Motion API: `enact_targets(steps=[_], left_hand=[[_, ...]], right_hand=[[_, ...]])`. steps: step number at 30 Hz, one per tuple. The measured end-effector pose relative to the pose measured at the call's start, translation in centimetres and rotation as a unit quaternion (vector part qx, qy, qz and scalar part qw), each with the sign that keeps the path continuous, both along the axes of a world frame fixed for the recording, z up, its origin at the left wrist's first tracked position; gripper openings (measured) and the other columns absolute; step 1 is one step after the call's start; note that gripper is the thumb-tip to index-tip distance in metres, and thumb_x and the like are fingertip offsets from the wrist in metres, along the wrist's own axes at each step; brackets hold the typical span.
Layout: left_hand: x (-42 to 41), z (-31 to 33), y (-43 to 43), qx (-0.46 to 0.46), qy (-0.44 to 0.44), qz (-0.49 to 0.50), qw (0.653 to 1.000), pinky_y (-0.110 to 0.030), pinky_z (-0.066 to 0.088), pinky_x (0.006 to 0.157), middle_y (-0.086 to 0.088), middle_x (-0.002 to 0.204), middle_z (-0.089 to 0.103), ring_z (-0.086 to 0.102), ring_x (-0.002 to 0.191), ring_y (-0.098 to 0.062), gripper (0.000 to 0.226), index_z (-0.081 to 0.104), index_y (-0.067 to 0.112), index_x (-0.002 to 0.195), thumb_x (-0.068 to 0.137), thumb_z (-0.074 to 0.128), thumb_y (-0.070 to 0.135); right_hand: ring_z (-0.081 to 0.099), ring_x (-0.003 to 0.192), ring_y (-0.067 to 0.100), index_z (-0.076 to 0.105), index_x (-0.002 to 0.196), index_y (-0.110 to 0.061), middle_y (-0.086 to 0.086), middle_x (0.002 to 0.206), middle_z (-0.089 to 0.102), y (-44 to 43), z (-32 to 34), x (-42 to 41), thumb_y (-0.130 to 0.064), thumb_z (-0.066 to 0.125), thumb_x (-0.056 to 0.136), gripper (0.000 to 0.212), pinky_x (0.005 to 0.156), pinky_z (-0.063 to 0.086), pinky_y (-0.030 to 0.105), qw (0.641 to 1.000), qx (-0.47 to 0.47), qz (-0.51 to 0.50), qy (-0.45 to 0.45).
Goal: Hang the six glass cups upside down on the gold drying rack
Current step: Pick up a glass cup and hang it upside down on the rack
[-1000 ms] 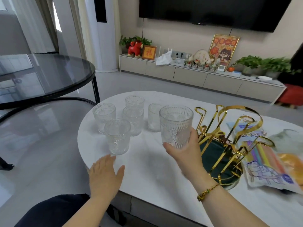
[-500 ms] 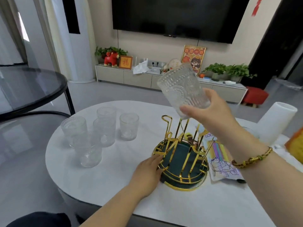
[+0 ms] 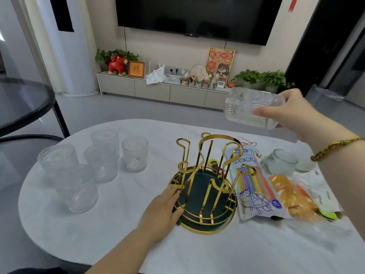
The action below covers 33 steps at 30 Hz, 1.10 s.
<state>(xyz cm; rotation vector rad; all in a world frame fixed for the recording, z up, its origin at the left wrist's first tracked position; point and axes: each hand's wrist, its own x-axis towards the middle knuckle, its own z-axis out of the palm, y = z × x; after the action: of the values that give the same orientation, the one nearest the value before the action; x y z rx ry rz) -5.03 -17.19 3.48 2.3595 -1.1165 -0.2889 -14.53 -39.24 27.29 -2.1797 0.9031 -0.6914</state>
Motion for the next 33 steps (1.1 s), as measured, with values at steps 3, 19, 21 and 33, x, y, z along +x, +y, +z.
enact_targets(steps=[3,19,21,33], left_hand=[[0.2,-0.1,-0.2,0.006,-0.005,0.008,1.000,-0.028,0.020,0.114,0.008,0.155,0.015,0.021,0.140,-0.012,0.054,0.021,0.022,0.141,0.094,0.042,0.036],[0.4,-0.9,-0.2,0.013,-0.002,0.010,1.000,-0.028,0.009,0.116,0.010,0.156,0.005,0.002,0.142,-0.007,0.054,0.015,0.027,0.142,0.094,0.036,0.041],[0.5,-0.9,-0.2,0.010,-0.003,0.009,1.000,-0.027,0.009,0.116,0.010,0.156,0.005,0.002,0.142,-0.006,0.054,0.015,0.027,0.142,0.094,0.036,0.041],[0.7,-1.3,-0.2,-0.020,0.018,0.008,1.000,-0.025,0.010,0.115,0.014,0.155,0.006,0.001,0.141,-0.003,0.054,0.016,0.029,0.141,0.094,0.038,0.040]], right_hand=[[0.040,0.087,0.021,0.026,0.126,-0.014,0.005,0.105,0.036,-0.8,-0.6,0.7,-0.035,0.074,0.065,0.080,0.064,0.034,0.032,0.998,0.000,-0.001,0.056],[0.036,0.125,0.024,0.036,0.130,-0.018,0.010,0.141,0.037,-1.8,-5.6,2.5,-0.016,0.071,0.070,0.070,0.088,0.032,0.028,0.983,-0.031,0.145,0.110],[0.033,0.127,0.026,0.034,0.132,-0.017,0.011,0.142,0.037,-1.9,-6.3,2.5,-0.018,0.072,0.069,0.073,0.097,0.032,0.034,0.979,-0.033,0.156,0.127],[0.033,0.128,0.027,0.034,0.132,-0.020,0.009,0.141,0.039,-2.3,-9.3,3.7,-0.018,0.073,0.067,0.076,0.102,0.031,0.038,0.962,-0.053,0.207,0.170]])
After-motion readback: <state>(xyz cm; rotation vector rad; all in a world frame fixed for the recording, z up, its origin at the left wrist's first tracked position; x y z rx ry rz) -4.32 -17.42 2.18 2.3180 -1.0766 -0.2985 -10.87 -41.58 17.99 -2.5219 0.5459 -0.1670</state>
